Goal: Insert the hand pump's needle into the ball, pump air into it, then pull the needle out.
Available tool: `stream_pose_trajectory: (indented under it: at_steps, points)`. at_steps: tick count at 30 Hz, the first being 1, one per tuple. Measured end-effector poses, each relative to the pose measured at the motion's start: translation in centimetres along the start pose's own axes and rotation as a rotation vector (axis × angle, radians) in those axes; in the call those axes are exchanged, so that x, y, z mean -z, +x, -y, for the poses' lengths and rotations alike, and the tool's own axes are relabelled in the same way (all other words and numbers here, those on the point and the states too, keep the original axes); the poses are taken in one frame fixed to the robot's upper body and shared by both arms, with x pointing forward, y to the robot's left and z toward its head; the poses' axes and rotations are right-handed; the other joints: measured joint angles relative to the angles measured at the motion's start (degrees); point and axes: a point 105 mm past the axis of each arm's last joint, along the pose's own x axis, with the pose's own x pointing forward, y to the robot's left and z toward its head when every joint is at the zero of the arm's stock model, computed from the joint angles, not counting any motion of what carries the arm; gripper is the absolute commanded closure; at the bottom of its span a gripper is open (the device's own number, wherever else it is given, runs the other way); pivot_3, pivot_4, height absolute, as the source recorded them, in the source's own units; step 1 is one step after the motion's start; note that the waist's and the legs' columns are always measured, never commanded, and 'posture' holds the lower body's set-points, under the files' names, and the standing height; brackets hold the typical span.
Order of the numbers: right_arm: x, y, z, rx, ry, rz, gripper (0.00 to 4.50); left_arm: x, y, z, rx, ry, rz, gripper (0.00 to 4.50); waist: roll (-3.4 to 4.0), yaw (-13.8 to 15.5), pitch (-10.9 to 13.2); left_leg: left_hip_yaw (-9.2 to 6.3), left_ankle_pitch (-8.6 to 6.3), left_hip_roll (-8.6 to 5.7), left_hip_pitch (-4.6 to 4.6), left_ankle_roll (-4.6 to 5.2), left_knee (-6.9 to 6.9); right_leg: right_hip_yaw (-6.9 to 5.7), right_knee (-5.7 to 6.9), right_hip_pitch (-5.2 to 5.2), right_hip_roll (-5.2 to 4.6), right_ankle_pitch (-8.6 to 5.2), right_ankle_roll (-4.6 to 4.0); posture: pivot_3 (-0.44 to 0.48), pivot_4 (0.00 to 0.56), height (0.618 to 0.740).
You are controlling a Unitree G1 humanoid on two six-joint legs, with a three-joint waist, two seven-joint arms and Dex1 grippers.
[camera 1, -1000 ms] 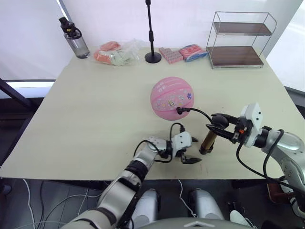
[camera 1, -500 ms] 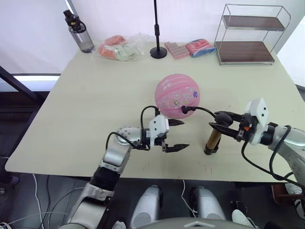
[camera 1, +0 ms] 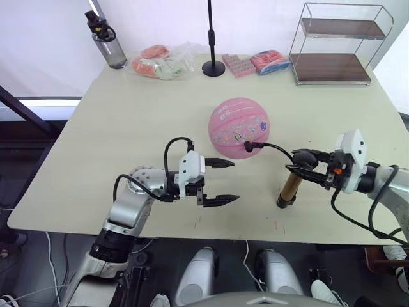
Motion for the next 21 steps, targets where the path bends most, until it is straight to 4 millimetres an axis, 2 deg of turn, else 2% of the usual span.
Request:
stream_pose_trajectory:
  at_steps: [4,10,12,13,16,21]
  points:
    - [-0.6,-0.7,0.8,0.015,-0.023,-0.021,2.58,-0.3,-0.1,0.1,0.006,-0.007,0.011,0.01,0.05,-0.1,0.1,0.05,0.0,0.0,0.0,0.0,0.05,0.04,0.06,0.0,0.0,0.01,-0.01,0.0,0.15,0.731]
    - [-3.5,-1.4,1.9,0.02,-0.144,-0.017,2.58,-1.0,-0.2,0.2,0.013,0.003,0.03,0.01,0.16,-0.2,0.2,0.09,0.01,0.02,0.01,0.0,0.1,0.07,0.14,-0.03,0.06,0.02,-0.03,0.0,0.15,0.731]
    - [-4.1,-1.6,2.4,0.026,-0.202,-0.027,2.58,-1.1,-0.3,0.1,0.006,0.001,0.039,0.01,0.17,-0.2,0.2,0.14,0.01,0.02,0.01,-0.01,0.13,0.11,0.15,-0.03,0.06,0.02,-0.03,0.0,0.15,0.731]
    - [-4.3,-1.9,2.9,0.033,-0.29,-0.054,2.58,-1.3,-0.4,0.0,0.0,0.004,0.046,0.01,0.17,-0.2,0.2,0.19,0.01,0.02,0.01,-0.01,0.14,0.15,0.15,-0.03,0.06,0.02,-0.02,0.0,0.15,0.731]
    - [-3.9,-1.6,2.9,0.017,-0.36,-0.074,2.58,-1.4,-0.4,-0.1,-0.007,0.004,0.051,0.01,0.17,-0.2,0.2,0.2,0.07,0.01,0.02,-0.12,0.15,0.17,0.16,-0.04,0.06,0.03,-0.03,0.0,0.15,0.731]
    - [-1.9,-1.3,3.6,0.02,-0.526,-0.146,2.58,-2.3,-0.5,-0.5,-0.021,0.017,0.068,0.01,0.18,-0.2,0.2,0.35,0.15,0.01,0.04,-0.24,0.25,0.33,0.21,-0.05,0.06,0.04,-0.02,0.0,0.15,0.731]
